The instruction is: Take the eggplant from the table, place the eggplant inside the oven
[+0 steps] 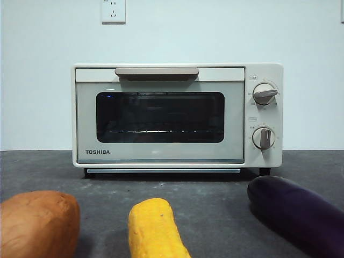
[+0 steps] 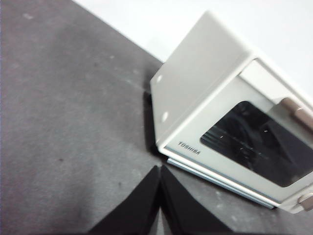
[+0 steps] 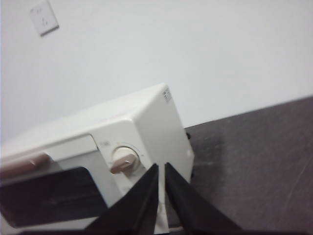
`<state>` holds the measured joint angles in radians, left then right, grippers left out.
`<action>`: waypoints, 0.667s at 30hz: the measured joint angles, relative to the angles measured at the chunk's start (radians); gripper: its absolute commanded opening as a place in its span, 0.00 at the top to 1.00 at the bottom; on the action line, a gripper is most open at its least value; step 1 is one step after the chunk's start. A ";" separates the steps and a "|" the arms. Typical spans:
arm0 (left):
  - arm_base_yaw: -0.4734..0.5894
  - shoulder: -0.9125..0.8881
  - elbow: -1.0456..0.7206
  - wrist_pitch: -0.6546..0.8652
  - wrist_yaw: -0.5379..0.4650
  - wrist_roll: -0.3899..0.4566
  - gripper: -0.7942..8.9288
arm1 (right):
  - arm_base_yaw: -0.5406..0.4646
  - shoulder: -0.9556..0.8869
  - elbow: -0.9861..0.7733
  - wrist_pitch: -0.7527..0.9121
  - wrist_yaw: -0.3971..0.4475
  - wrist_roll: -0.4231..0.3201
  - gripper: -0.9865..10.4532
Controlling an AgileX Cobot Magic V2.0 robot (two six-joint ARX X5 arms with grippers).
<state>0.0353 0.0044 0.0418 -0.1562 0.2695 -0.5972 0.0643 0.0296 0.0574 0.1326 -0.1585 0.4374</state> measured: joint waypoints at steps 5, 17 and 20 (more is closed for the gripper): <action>0.000 0.023 0.052 -0.060 0.016 -0.023 0.91 | 0.000 0.001 0.138 -0.205 0.001 0.066 0.91; 0.000 0.260 0.345 -0.117 0.061 0.067 0.91 | 0.000 0.179 0.503 -0.594 0.001 -0.039 0.91; 0.000 0.340 0.425 -0.130 0.101 0.125 0.91 | 0.000 0.247 0.581 -0.658 0.001 -0.077 0.91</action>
<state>0.0353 0.3447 0.4667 -0.2863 0.3710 -0.4721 0.0643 0.2768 0.6388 -0.5255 -0.1577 0.3599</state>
